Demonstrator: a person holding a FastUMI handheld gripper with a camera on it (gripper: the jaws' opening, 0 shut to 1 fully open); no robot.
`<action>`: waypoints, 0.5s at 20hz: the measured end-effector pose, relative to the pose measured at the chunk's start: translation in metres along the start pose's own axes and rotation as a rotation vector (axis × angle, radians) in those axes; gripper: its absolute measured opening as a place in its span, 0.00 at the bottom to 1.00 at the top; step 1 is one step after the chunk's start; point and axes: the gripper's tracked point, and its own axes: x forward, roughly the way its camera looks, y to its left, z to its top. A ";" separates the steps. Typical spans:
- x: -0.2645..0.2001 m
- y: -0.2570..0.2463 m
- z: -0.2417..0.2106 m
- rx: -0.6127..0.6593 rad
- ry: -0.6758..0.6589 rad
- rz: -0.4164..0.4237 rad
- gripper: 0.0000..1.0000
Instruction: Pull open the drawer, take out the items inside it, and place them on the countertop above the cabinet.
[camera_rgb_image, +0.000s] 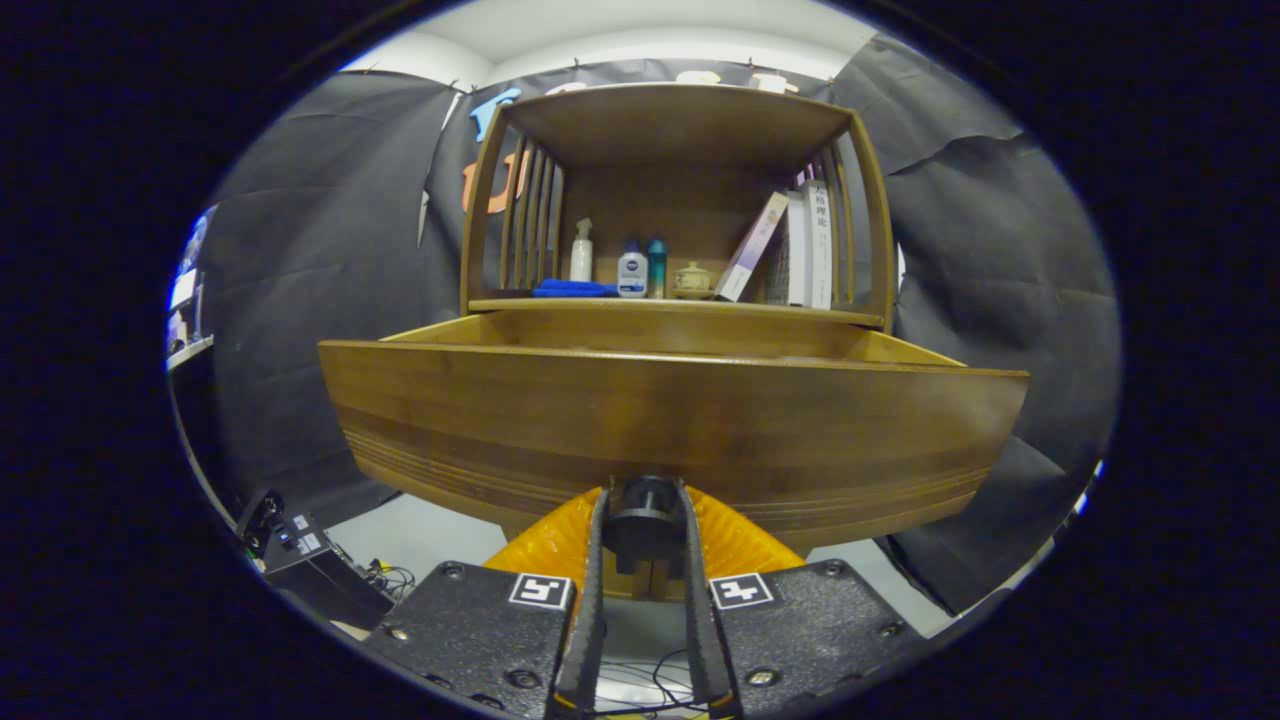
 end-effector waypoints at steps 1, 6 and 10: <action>-0.003 -0.001 0.001 0.010 0.023 0.005 0.41; -0.035 0.006 0.046 0.030 0.021 0.099 0.67; -0.045 0.020 0.097 -0.003 0.000 0.177 0.84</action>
